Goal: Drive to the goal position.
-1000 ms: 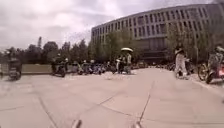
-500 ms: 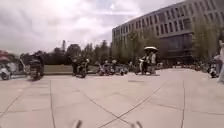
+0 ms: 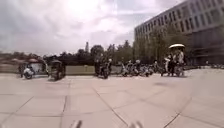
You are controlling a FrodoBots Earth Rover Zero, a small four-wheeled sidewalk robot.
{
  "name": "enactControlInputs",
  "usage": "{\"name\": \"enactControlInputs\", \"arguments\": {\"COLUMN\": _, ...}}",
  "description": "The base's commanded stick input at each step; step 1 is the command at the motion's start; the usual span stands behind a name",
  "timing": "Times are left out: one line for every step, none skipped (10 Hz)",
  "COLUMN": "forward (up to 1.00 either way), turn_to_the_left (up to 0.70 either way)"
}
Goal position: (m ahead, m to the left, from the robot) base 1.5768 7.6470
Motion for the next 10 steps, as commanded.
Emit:
{"name": "enactControlInputs", "arguments": {"forward": 0.85, "turn_to_the_left": 0.33}}
{"name": "enactControlInputs", "arguments": {"forward": 0.85, "turn_to_the_left": 0.33}}
{"name": "enactControlInputs", "arguments": {"forward": 0.85, "turn_to_the_left": 0.33}}
{"name": "enactControlInputs", "arguments": {"forward": 0.85, "turn_to_the_left": 0.33}}
{"name": "enactControlInputs", "arguments": {"forward": 0.85, "turn_to_the_left": 0.33}}
{"name": "enactControlInputs", "arguments": {"forward": 0.85, "turn_to_the_left": 0.33}}
{"name": "enactControlInputs", "arguments": {"forward": 0.85, "turn_to_the_left": 0.33}}
{"name": "enactControlInputs", "arguments": {"forward": 0.85, "turn_to_the_left": 0.33}}
{"name": "enactControlInputs", "arguments": {"forward": 0.85, "turn_to_the_left": 0.33}}
{"name": "enactControlInputs", "arguments": {"forward": 0.85, "turn_to_the_left": 0.33}}
